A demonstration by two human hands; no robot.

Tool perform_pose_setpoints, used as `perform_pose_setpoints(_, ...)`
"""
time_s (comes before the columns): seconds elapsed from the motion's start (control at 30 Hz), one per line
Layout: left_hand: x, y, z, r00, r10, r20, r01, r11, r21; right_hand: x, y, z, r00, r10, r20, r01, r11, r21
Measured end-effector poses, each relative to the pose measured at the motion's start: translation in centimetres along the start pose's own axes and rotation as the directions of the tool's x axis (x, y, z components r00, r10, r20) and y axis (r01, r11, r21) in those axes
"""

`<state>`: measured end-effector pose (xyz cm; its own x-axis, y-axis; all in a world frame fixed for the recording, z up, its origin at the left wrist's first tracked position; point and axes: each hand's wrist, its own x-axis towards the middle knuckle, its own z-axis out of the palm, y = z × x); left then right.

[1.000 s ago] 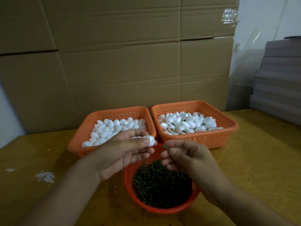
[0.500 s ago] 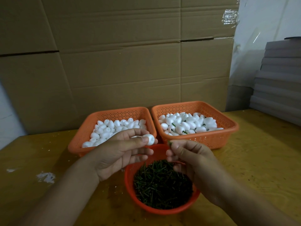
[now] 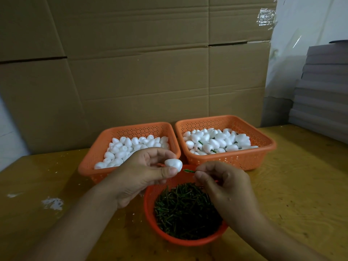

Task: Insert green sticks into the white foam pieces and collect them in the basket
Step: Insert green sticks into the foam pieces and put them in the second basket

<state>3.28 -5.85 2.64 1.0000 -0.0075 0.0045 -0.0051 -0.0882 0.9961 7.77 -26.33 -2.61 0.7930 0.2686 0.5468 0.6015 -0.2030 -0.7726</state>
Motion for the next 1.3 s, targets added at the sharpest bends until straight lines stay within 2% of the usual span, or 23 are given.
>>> perform_pose_setpoints(0.17, 0.0, -0.2, 0.0, 1.000, 0.001, 0.017, -0.001, 1.000, -0.020, 0.0, -0.1, -0.1, 0.999, -0.029, -0.026, 0.028, 0.999, -0.043)
perform_pose_setpoints(0.63, -0.1, -0.6, 1.4, 0.996, 0.037, 0.081, -0.044, 0.996, 0.080, -0.5, -0.8, -0.1, 0.997, -0.073, 0.018, 0.074, 0.995, -0.071)
perform_pose_setpoints(0.8, -0.2, -0.5, 1.1, 0.996, 0.055, 0.076, -0.064, 0.991, 0.114, -0.4, -0.8, -0.1, 0.999, 0.001, 0.047, -0.002, 1.000, 0.008)
perform_pose_setpoints(0.93, -0.2, -0.4, 0.8, 0.997, 0.064, 0.052, -0.071, 0.988, 0.136, -0.2, -0.6, -0.2, 0.986, 0.088, 0.144, -0.090, 0.996, 0.009)
perform_pose_setpoints(1.13, -0.2, -0.1, 0.8, 0.991, 0.073, 0.112, -0.081, 0.994, 0.072, -0.4, -1.1, -0.1, 0.953, 0.107, 0.283, -0.123, 0.992, 0.038)
perform_pose_setpoints(1.3, -0.4, 0.2, 1.1, 0.986, 0.105, 0.127, -0.108, 0.994, 0.018, -0.4, -1.5, -0.1, 0.966, 0.149, 0.213, -0.195, 0.958, 0.211)
